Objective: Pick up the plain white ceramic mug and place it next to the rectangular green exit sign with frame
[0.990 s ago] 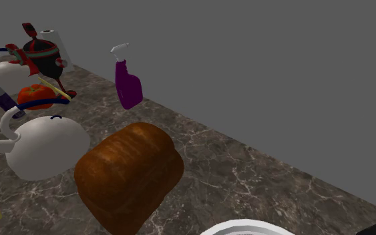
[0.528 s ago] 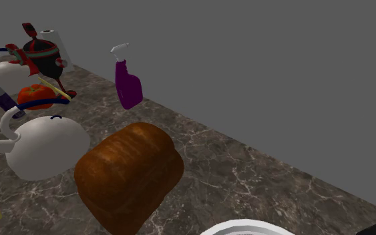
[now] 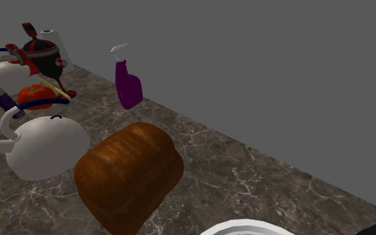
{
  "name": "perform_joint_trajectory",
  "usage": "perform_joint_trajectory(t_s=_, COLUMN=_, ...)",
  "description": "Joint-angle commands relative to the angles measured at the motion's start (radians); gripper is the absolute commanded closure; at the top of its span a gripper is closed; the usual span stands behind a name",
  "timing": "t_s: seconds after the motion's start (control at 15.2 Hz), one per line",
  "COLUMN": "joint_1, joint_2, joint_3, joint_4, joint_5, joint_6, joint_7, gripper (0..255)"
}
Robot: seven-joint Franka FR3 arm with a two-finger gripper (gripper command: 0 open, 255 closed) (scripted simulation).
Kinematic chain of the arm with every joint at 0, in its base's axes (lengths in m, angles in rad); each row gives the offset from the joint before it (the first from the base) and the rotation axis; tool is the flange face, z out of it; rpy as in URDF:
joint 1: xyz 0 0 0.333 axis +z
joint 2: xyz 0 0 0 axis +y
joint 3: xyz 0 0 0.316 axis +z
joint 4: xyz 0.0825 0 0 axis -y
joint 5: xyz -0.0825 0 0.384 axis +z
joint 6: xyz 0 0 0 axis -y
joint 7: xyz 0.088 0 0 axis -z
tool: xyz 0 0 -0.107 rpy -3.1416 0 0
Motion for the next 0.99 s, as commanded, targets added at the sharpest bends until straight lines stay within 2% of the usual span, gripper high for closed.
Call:
perform_joint_trajectory(t_s=0.0, joint_1=0.000, joint_2=0.005, joint_3=0.001, joint_4=-0.020, joint_5=0.001, joint_6=0.026, joint_7=-0.001, gripper=255)
perform_joint_trajectory(t_s=0.92, joint_1=-0.001, joint_2=0.063, joint_3=0.005, joint_4=-0.131, joint_5=0.015, joint_6=0.194, joint_7=-0.016, gripper=255)
